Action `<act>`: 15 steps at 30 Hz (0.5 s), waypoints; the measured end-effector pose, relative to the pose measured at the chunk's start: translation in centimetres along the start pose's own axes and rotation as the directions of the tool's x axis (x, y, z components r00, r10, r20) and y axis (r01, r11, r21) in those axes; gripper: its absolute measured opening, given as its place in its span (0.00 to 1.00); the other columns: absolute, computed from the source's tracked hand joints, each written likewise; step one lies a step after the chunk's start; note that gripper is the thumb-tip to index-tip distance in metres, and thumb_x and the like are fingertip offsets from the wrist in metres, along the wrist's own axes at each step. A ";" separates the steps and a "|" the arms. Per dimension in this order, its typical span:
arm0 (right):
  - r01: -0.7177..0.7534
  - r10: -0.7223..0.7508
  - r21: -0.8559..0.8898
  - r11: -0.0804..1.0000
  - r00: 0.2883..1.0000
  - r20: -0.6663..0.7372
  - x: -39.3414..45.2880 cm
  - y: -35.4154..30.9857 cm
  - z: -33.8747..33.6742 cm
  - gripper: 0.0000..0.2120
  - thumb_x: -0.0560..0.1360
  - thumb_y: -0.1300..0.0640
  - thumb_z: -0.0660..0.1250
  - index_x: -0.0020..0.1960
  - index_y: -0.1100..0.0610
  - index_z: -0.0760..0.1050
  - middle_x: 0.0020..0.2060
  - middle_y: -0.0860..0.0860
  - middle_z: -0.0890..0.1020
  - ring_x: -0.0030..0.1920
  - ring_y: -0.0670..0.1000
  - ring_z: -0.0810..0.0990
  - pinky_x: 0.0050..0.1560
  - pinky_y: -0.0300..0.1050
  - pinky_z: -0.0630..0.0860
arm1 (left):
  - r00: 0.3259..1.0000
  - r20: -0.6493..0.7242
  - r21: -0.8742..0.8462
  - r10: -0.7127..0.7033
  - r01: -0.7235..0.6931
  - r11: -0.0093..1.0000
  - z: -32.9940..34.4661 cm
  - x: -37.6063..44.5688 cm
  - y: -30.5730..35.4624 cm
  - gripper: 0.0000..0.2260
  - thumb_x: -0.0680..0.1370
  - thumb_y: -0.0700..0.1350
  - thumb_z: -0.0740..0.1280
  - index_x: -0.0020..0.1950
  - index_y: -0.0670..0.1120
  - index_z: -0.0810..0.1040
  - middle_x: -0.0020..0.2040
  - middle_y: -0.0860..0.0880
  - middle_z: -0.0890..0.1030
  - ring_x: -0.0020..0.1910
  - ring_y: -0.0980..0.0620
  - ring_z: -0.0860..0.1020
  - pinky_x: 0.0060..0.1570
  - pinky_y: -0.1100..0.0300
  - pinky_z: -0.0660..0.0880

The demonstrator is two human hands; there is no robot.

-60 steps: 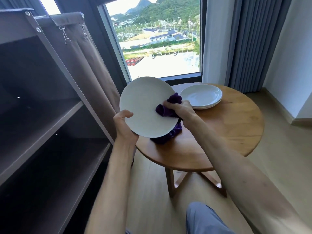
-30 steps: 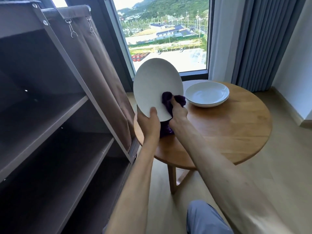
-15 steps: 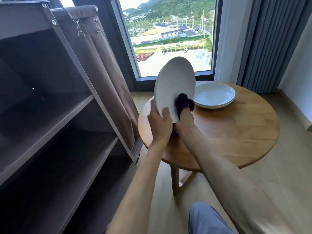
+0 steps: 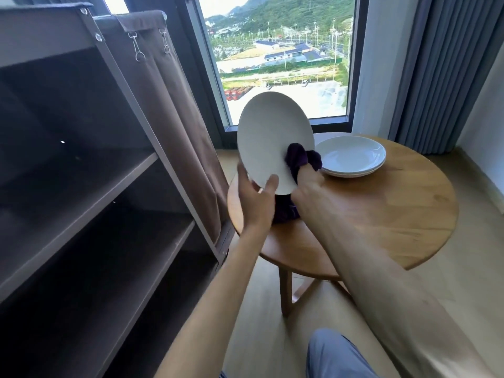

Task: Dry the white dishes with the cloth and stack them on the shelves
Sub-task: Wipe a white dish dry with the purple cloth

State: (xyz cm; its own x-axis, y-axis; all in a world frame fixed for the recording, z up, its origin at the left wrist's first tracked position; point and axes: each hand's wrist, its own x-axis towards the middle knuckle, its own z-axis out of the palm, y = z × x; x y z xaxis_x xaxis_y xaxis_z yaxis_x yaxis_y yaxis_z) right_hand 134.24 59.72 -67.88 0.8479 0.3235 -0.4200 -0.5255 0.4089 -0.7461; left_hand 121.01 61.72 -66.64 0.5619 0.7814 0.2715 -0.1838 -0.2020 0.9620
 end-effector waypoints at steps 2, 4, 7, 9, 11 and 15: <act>-0.041 0.044 -0.047 0.998 0.998 0.049 -0.2 0.1 -0.3 0.14 0.73 0.56 0.74 0.56 0.58 0.77 0.48 0.55 0.84 0.42 0.55 0.83 0.33 0.43 0.80 | 0.999 -0.037 -0.016 0.008 -0.008 1.000 0.3 0.1 -0.2 0.30 0.75 0.32 0.66 0.73 0.54 0.69 0.60 0.60 0.79 0.58 0.62 0.80 0.49 0.72 0.76; 0.003 0.003 -0.075 0.997 0.997 0.081 0.1 -0.8 -1.2 0.15 0.72 0.57 0.76 0.55 0.60 0.76 0.45 0.54 0.83 0.42 0.55 0.83 0.34 0.45 0.82 | 1.000 -0.027 -0.001 0.000 0.000 1.000 -1.2 1.6 0.8 0.30 0.68 0.32 0.64 0.66 0.57 0.75 0.55 0.57 0.82 0.57 0.52 0.81 0.46 0.66 0.79; 0.126 -0.103 -0.119 0.985 0.978 0.184 1.1 -2.4 -2.8 0.14 0.70 0.55 0.79 0.50 0.59 0.79 0.43 0.55 0.84 0.46 0.57 0.84 0.48 0.53 0.83 | 0.981 0.191 0.184 -0.023 -0.013 0.983 -4.5 3.3 2.1 0.30 0.64 0.37 0.63 0.65 0.55 0.78 0.53 0.55 0.83 0.57 0.50 0.78 0.44 0.61 0.80; 0.189 -0.136 -0.180 0.965 0.953 0.271 1.3 -2.9 -3.3 0.12 0.69 0.54 0.81 0.47 0.58 0.81 0.40 0.53 0.85 0.45 0.57 0.85 0.47 0.53 0.84 | 0.945 0.315 0.303 -0.083 -0.018 0.953 -6.2 4.3 3.2 0.30 0.62 0.39 0.63 0.64 0.53 0.79 0.50 0.55 0.83 0.57 0.49 0.78 0.44 0.58 0.78; 0.233 -0.146 -0.242 0.942 0.934 0.327 1.1 -2.8 -3.2 0.11 0.69 0.52 0.81 0.45 0.56 0.82 0.37 0.51 0.86 0.44 0.55 0.85 0.45 0.52 0.84 | 0.930 0.338 0.362 -0.143 0.012 0.932 -6.8 5.2 4.6 0.30 0.62 0.41 0.63 0.64 0.51 0.78 0.52 0.52 0.82 0.59 0.46 0.77 0.49 0.53 0.78; 0.277 -0.207 -0.297 0.914 0.947 0.246 0.6 -2.7 -1.8 0.11 0.69 0.50 0.80 0.41 0.54 0.81 0.36 0.50 0.84 0.39 0.51 0.83 0.42 0.47 0.82 | 0.917 0.103 0.689 0.385 -0.345 0.638 -4.8 2.7 5.1 0.32 0.73 0.47 0.68 0.77 0.46 0.69 0.62 0.47 0.80 0.60 0.45 0.78 0.56 0.56 0.78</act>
State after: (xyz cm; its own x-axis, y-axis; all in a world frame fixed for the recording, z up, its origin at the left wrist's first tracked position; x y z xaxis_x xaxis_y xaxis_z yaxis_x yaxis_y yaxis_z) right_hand 136.30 57.34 -67.08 0.8946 0.4314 -0.1167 -0.2251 0.2094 -0.9516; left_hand 117.69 65.62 -61.13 0.5281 0.5780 0.6221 0.2446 -0.8051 0.5403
